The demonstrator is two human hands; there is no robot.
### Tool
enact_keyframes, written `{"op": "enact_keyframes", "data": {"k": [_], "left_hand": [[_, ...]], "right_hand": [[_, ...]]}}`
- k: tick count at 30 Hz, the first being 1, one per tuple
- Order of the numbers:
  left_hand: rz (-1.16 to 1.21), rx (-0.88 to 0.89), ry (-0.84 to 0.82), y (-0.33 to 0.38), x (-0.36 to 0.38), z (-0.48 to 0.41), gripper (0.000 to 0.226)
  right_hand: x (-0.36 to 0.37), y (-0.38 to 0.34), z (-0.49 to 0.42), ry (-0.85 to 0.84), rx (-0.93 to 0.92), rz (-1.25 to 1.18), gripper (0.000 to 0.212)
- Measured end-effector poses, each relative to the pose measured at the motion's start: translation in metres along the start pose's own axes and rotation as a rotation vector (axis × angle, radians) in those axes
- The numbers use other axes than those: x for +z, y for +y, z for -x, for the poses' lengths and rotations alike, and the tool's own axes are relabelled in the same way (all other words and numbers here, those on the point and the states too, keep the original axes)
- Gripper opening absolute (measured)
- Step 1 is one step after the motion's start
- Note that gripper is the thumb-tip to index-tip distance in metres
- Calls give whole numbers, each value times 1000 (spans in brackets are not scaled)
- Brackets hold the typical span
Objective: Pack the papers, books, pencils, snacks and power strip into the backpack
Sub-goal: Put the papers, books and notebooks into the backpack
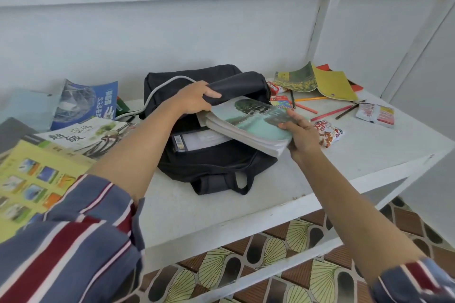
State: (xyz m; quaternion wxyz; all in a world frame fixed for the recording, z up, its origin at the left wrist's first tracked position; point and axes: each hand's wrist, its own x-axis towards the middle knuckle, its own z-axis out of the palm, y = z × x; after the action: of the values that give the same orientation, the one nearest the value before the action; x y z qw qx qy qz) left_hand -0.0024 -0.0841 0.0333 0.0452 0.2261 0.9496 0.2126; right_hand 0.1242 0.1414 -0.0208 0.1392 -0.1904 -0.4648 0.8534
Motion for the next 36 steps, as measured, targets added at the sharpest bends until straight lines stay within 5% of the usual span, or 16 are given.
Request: {"op": "enact_keyframes", "data": {"k": [10,25,34,36], "left_hand": [[-14,45,1,-1,-4,0,46],[-11,70,42,-1,-16,-5,42],[42,70,1,-6,-17,-5,42],[54,74,-12,-6,-19,-5,42]], "right_hand": [[71,47,-3,163,-89,348,45],[82,61,-12,165,4,-52,62],[77,26,-27,-329,275,879,91],[67,12,-26,-371,185,1134,85]]}}
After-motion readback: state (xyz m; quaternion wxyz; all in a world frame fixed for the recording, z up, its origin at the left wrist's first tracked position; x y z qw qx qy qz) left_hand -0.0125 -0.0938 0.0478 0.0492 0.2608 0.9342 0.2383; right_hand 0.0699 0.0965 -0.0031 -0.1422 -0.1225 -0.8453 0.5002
